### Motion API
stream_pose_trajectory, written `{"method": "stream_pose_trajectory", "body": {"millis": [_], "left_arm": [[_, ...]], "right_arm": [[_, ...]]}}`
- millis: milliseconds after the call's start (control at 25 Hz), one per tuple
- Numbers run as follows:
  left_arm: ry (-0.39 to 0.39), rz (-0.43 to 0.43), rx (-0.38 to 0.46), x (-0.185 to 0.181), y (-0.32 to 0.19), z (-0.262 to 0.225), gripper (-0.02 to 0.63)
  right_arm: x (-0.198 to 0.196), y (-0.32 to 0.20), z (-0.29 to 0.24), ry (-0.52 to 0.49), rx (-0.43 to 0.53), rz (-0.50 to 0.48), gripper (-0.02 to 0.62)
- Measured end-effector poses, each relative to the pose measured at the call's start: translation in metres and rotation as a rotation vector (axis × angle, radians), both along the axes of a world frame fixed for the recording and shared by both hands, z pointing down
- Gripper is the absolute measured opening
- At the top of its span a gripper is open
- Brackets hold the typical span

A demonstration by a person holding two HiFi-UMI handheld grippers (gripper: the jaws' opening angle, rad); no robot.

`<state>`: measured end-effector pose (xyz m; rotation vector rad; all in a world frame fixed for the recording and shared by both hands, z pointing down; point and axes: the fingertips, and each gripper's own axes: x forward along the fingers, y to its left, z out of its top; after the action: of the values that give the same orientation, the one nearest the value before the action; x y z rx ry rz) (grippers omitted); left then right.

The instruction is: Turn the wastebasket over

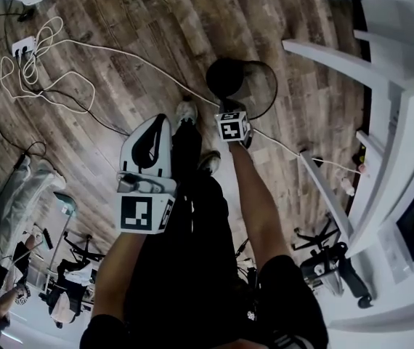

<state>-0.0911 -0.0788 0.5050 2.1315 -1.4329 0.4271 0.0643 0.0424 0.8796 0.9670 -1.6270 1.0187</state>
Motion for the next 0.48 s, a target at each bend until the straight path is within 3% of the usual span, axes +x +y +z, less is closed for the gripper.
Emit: {"method": "stream_pose_trajectory", "body": {"millis": [480], "left_arm": [[-0.014, -0.039, -0.026, -0.008, 0.023, 0.018, 0.034]], "right_arm": [[-0.059, 0.022, 0.032, -0.058, -0.032, -0.061, 0.057]]}}
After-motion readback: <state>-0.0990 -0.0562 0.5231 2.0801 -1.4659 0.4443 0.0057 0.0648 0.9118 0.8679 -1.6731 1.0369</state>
